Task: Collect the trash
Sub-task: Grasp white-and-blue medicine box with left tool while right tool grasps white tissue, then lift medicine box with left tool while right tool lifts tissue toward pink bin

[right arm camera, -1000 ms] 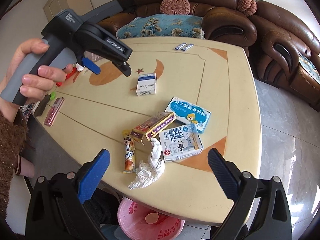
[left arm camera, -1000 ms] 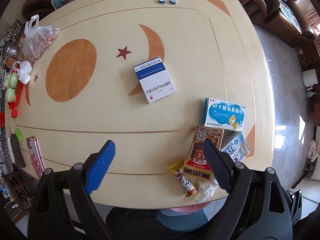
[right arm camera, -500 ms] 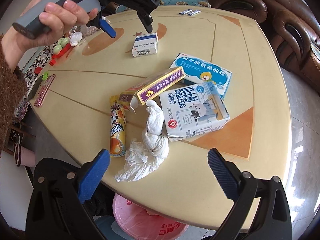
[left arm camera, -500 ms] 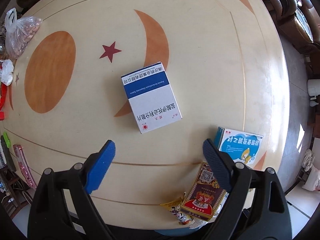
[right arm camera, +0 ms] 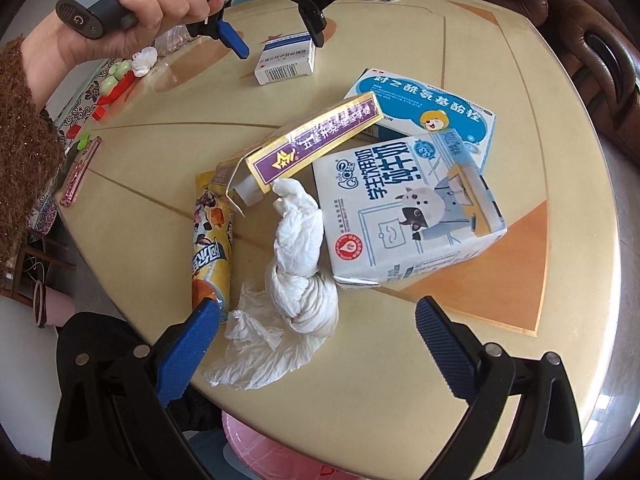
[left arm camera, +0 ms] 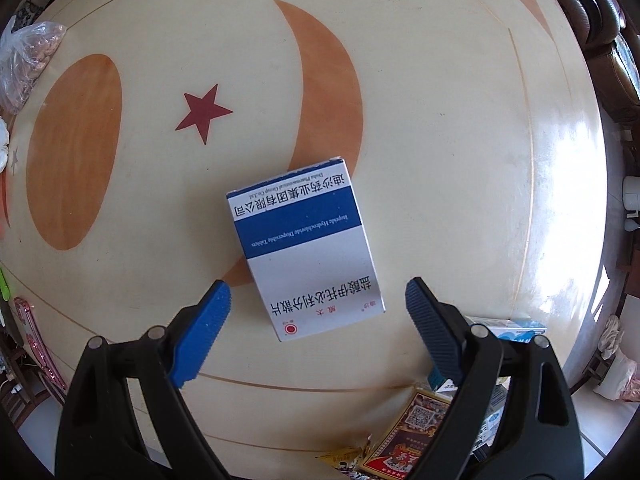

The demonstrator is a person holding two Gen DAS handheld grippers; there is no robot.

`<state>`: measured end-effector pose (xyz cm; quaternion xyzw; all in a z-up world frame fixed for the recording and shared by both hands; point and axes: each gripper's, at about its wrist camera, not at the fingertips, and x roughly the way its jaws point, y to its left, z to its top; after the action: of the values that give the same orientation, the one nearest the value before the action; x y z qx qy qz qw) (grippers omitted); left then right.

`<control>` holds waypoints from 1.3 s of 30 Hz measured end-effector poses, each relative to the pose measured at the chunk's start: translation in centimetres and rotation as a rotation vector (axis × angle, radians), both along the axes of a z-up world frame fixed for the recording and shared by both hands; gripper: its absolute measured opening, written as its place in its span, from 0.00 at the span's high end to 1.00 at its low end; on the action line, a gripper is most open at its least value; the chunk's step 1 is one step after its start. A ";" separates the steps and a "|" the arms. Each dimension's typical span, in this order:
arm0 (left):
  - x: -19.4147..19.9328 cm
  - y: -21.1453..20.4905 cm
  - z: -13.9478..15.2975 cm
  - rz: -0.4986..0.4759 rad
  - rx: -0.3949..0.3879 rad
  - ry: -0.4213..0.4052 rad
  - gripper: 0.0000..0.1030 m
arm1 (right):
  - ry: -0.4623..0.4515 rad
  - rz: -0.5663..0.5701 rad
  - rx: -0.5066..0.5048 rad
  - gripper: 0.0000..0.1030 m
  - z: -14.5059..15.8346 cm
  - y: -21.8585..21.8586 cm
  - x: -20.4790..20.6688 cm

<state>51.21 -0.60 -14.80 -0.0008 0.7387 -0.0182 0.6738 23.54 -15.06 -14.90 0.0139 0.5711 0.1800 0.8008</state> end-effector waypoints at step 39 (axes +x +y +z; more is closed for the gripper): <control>-1.4 1.9 -0.2 -0.044 0.022 -0.065 0.36 | -0.113 0.034 -0.012 0.78 2.9 -0.6 -1.6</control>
<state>49.77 1.33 -15.01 0.0235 0.7164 -0.0247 0.6969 21.90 -15.66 -11.95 -0.0108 0.5264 0.1905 0.8285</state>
